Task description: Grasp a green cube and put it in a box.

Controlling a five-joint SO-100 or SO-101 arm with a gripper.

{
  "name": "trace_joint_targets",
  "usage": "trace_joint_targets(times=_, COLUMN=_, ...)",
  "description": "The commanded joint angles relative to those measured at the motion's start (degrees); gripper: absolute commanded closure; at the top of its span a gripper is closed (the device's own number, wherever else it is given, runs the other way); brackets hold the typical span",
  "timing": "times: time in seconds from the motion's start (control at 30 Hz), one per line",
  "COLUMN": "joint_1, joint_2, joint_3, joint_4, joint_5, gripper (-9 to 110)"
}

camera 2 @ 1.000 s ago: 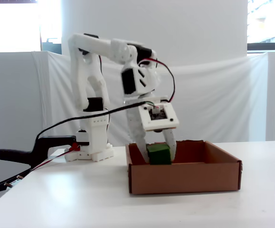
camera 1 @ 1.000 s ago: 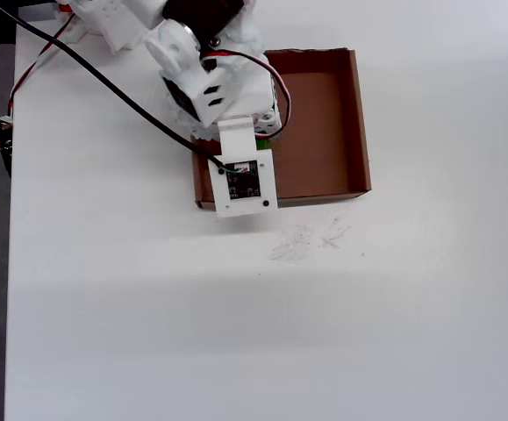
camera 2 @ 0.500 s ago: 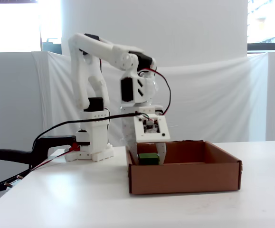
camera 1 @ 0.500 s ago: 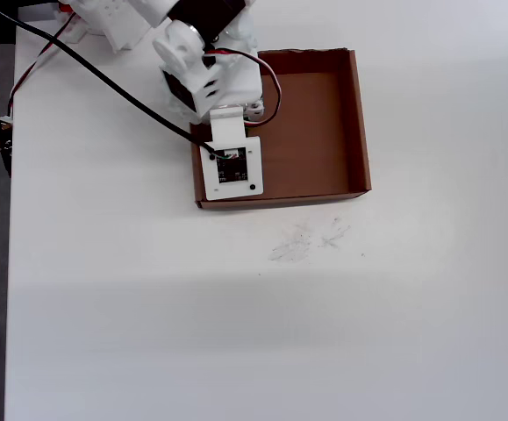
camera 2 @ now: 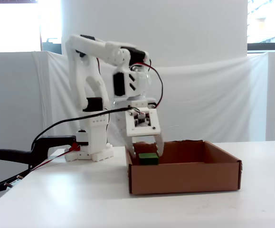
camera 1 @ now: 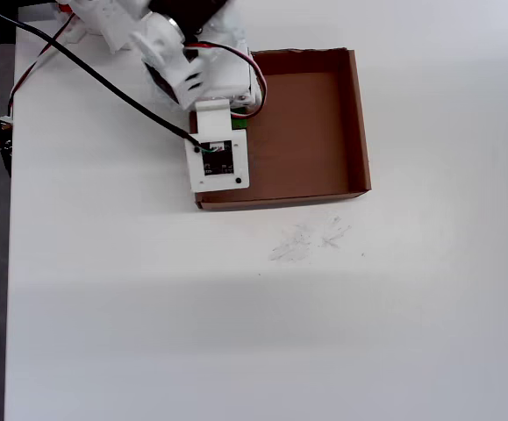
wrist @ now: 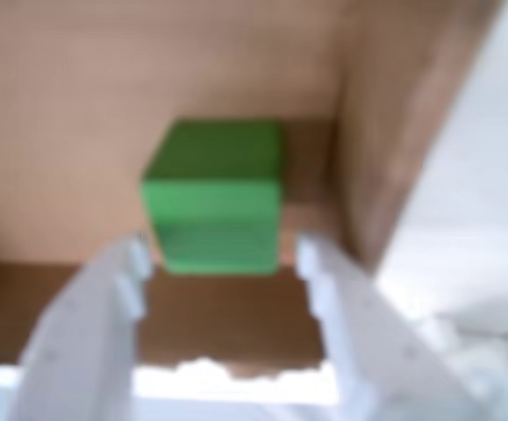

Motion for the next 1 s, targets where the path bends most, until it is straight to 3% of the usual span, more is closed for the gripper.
trace_joint_targets(times=0.0, joint_1=4.9, joint_2=8.7, joint_3=0.6, joint_4=1.3, joint_5=-1.9, gripper=78)
trace_joint_targets(times=0.5, joint_1=23.7, joint_2=31.5, joint_3=8.5, joint_4=5.0, joint_5=-24.5, gripper=80)
trace_joint_targets(times=0.97, joint_1=33.2, joint_2=62.7, joint_3=34.1, joint_4=7.3, joint_5=-39.5, gripper=82)
